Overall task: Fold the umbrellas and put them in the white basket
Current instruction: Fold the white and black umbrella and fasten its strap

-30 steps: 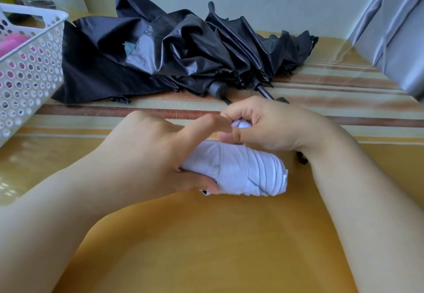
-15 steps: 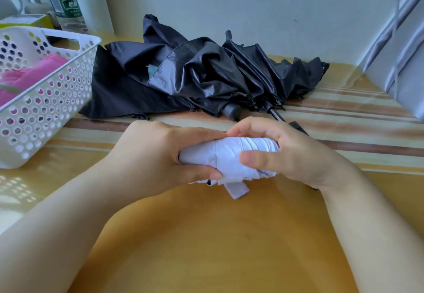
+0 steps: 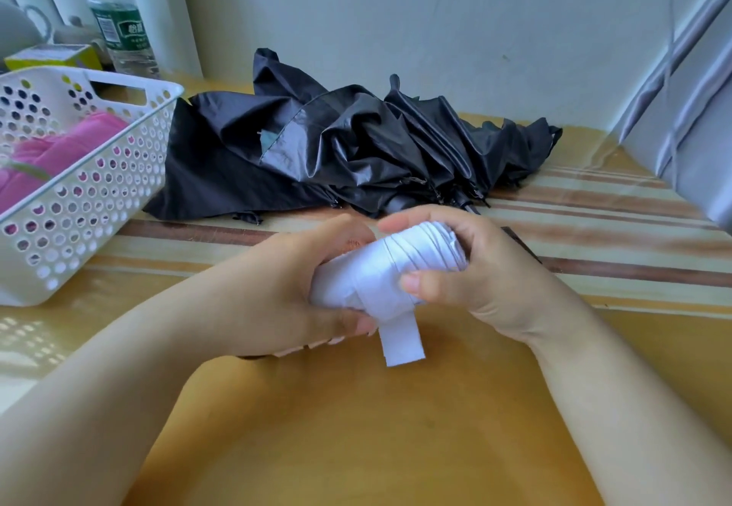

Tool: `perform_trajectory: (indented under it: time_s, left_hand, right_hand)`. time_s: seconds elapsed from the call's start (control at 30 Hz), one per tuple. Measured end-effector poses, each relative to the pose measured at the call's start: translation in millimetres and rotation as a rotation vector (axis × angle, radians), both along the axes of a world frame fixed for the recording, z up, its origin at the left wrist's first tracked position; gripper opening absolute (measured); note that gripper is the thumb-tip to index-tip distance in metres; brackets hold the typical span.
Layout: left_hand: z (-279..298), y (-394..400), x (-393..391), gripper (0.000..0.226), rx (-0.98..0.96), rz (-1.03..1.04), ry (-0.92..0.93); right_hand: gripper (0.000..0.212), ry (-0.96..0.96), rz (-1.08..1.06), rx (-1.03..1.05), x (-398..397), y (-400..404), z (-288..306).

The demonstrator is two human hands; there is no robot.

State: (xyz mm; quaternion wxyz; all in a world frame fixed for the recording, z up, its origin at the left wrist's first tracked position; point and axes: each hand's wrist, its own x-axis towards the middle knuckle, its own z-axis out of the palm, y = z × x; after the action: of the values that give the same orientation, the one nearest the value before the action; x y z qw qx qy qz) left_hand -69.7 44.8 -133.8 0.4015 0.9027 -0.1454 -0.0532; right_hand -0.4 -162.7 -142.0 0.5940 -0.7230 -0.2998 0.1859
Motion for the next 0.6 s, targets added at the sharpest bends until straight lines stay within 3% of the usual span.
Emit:
perform_trajectory:
  time_s: [0.1, 0.17, 0.3, 0.47, 0.6]
  left_hand:
    - [0.7, -0.5, 1.7, 0.040, -0.224, 0.139, -0.066]
    - [0.9, 0.6, 2.9, 0.035, -0.348, 0.246, -0.083]
    - [-2.7, 1.4, 4.9, 0.029, -0.500, 0.359, -0.001]
    - [-0.7, 0.6, 5.1, 0.036, -0.622, 0.393, 0.073]
    - [-3.7, 0.8, 6.0, 0.042, -0.607, 0.398, 0.047]
  right_hand:
    - [0.058, 0.159, -0.065, 0.197, -2.3, 9.0, -4.9]
    - [0.050, 0.198, -0.051, 0.187, -9.3, 15.6, -6.3]
    - [0.013, 0.020, -0.204, -0.040, -19.5, 26.2, -10.6]
    - [0.032, -0.139, -0.290, -0.164, -17.7, 19.0, -4.5]
    - [0.025, -0.149, -0.337, -0.125, -20.4, 16.8, 2.6]
